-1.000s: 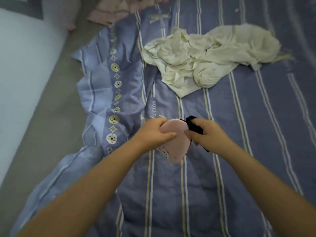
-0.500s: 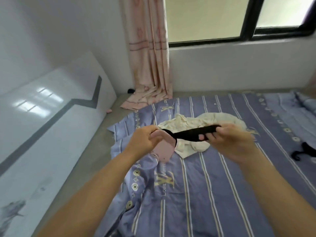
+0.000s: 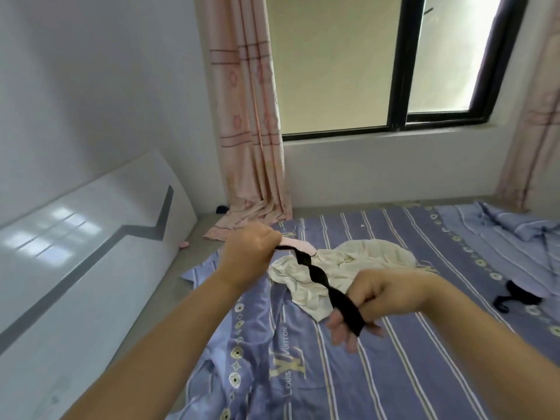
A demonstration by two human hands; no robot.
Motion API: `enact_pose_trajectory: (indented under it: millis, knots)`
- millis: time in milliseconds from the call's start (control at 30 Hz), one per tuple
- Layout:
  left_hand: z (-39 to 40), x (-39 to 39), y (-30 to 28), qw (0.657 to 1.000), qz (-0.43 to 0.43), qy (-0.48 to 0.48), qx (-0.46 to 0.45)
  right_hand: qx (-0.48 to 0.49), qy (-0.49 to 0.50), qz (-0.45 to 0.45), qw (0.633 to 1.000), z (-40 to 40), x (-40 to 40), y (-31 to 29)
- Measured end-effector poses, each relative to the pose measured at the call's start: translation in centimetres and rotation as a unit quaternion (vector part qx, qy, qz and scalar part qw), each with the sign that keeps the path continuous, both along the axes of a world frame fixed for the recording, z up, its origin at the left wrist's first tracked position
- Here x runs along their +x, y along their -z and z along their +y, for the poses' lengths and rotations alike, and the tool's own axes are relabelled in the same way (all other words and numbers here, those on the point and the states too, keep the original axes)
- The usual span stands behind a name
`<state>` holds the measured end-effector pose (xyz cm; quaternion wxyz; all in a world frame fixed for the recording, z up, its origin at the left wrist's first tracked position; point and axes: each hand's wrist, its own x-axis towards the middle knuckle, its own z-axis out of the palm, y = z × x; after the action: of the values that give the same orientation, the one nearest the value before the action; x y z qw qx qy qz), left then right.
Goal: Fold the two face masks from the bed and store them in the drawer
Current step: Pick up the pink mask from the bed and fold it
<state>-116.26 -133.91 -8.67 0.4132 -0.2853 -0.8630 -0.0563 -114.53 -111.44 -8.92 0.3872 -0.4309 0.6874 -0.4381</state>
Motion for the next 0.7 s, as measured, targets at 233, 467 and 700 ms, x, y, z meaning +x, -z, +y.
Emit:
enact_pose_trajectory:
  millis: [233, 467, 700]
  knots:
    - [2.1, 1.3, 0.0, 0.992, 0.091, 0.044, 0.075, -0.478, 0.507, -0.215, 0.684, -0.5, -0.9, -1.4]
    - [3.6, 2.4, 0.3, 0.964, 0.084, 0.241, 0.080, -0.276, 0.506, -0.170, 0.799, -1.7, -1.5, 0.6]
    - [4.8, 3.4, -0.1, 0.810, -0.313, 0.200, 0.454, -0.328, 0.552, -0.090, 0.761, -1.7, -1.2, -0.5]
